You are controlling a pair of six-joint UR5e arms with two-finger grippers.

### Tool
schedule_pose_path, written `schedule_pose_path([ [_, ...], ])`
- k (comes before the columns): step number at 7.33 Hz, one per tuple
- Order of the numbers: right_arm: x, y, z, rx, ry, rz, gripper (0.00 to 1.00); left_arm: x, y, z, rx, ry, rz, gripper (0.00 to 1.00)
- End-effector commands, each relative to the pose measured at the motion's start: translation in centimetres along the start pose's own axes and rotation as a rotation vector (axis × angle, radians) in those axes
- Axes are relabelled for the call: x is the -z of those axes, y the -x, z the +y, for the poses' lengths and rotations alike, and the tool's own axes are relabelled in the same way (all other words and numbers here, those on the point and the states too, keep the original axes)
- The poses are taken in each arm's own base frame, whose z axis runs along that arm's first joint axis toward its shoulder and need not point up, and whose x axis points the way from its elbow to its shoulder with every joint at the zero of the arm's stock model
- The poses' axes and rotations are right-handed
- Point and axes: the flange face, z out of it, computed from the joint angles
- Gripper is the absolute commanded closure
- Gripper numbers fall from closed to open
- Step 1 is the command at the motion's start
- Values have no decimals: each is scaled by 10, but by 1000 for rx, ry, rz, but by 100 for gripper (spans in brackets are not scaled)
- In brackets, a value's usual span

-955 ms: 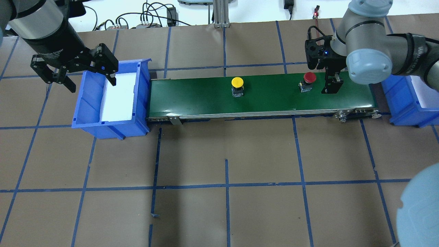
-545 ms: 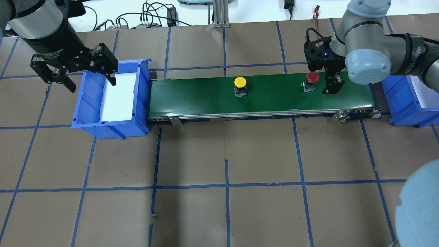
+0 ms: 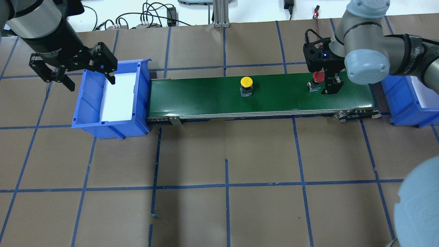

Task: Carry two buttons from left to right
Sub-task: 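Grasp the red button off the belt with the right gripper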

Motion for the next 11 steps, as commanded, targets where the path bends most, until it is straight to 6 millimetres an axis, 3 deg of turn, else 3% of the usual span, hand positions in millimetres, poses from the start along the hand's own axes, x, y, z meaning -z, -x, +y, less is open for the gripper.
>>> schedule_pose_path([
  [1,0,0,2,1,0,0,26,0,0,1,0,-1,1,0],
  [3,0,2,2,2,5,-2,74,1,2,0,3,-4,1,0],
  [5,9,1,6,-2,43,8,83,0,0,1,0,-1,-1,0],
  [7,33,-13,15,-4,59,52,84,1,1,0,2,-4,1,0],
  [8,54,-18,45,-43,84,82,84,1,1,0,2,-3,1,0],
  [9,75,-14,96,-94,95,114,84,1,1,0,2,-3,1,0],
  [10,93,-1,143,-138,107,127,84,1,1,0,2,-3,1,0],
  [11,103,9,174,-179,115,115,84,1,1,0,2,-3,1,0],
])
